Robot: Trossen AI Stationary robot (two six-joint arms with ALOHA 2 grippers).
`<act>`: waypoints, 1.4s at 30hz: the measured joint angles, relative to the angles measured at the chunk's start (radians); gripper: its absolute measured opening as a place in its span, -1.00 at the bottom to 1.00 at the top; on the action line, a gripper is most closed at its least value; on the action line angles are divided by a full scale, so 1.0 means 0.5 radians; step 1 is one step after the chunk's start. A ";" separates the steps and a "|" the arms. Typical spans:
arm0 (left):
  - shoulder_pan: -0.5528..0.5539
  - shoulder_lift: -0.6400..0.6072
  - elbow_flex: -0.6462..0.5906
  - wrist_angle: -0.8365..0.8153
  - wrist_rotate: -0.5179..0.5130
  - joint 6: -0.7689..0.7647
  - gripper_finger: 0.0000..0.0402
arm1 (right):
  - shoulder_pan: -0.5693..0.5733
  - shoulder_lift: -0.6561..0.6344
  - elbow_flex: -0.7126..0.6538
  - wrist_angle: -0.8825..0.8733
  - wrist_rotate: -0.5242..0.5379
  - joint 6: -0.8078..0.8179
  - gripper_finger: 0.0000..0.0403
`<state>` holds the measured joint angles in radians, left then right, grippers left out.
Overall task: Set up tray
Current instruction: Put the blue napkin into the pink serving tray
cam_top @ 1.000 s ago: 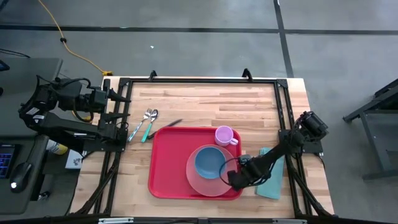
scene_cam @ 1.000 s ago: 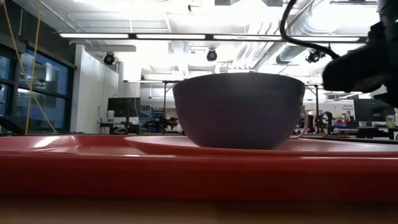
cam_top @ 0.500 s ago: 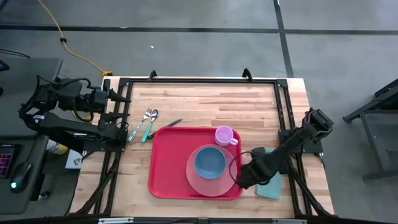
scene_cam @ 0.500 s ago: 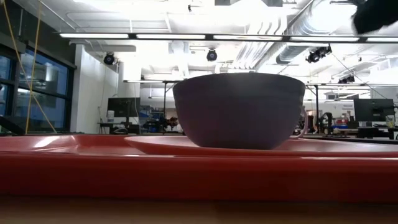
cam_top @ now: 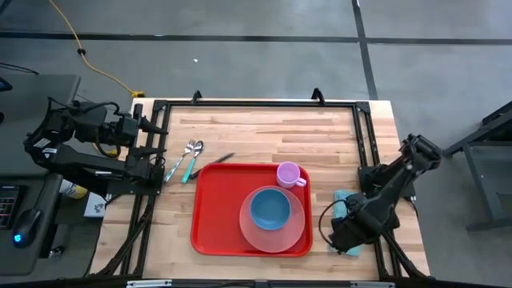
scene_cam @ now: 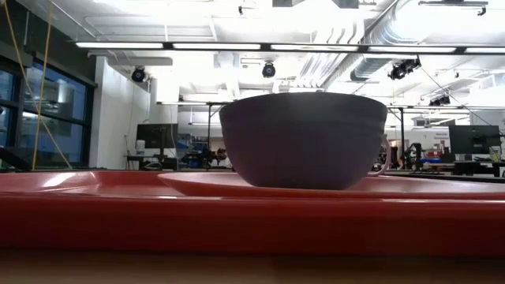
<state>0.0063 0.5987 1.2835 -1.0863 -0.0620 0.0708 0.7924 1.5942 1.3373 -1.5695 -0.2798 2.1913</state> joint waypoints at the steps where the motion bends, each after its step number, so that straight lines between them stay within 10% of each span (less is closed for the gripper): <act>1: 0.001 -0.001 0.000 -0.008 0.000 -0.001 0.36 | 0.001 -0.033 0.000 0.000 0.033 -0.002 -1.00; 42: 0.000 -0.188 0.000 -0.093 -0.074 -0.044 0.36 | -0.734 -0.566 0.611 0.310 2.256 -1.477 -1.00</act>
<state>0.0064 0.5045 1.2835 -1.1329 -0.0989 0.0488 0.4255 1.3113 1.6429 -1.4145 0.8483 1.4527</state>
